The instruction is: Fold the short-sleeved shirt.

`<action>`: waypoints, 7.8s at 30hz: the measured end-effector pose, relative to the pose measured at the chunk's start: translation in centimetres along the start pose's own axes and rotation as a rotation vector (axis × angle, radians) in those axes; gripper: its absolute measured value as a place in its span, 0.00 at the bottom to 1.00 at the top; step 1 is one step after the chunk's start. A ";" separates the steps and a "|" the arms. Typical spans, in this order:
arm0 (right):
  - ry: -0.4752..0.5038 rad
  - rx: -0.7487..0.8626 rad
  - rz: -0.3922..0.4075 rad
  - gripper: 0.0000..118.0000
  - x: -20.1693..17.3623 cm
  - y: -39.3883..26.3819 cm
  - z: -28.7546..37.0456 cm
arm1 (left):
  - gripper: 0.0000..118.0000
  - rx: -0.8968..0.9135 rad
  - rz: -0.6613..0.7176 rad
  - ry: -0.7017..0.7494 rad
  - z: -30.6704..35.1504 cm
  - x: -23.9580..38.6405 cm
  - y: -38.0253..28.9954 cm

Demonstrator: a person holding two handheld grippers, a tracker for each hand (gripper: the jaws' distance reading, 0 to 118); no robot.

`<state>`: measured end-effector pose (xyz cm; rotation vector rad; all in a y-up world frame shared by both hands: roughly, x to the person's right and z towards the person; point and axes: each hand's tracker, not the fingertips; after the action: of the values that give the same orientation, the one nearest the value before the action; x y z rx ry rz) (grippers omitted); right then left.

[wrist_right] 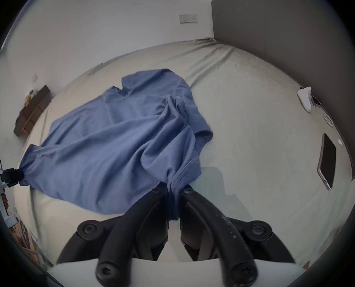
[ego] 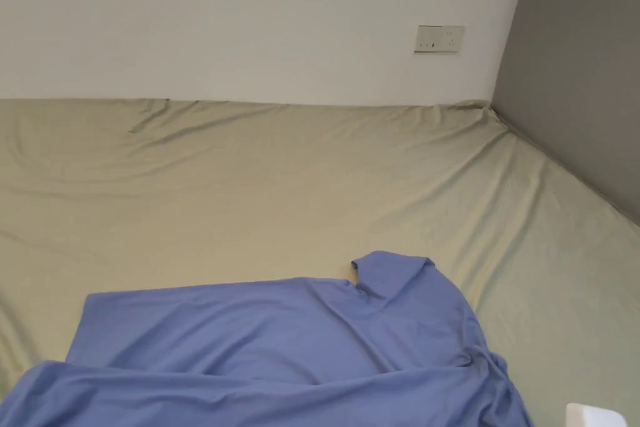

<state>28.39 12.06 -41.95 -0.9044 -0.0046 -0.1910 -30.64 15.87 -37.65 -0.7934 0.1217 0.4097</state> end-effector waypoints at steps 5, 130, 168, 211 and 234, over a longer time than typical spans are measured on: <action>-0.074 0.013 0.102 0.10 0.0 -1.8 4.7 | 0.05 -0.034 -0.138 0.097 3.2 -0.3 -1.7; -0.209 -0.103 -0.007 0.55 3.4 -10.4 7.5 | 0.62 -0.112 0.247 0.043 5.2 -8.1 -9.1; 0.209 0.070 -0.131 0.01 -5.3 -8.1 13.5 | 0.10 -0.216 0.580 -0.510 -3.0 -11.9 -10.2; 0.141 0.177 -0.234 0.01 1.2 -10.7 16.5 | 0.54 -0.247 0.212 -0.671 0.8 5.8 -7.2; 0.189 0.124 -0.237 0.01 -0.5 -10.8 15.7 | 0.01 -0.357 0.095 -0.463 -1.1 7.7 -12.0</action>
<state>27.32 17.88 -23.80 -0.7580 0.0515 -0.4916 -18.68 9.98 -32.38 -1.0245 -0.3566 0.7075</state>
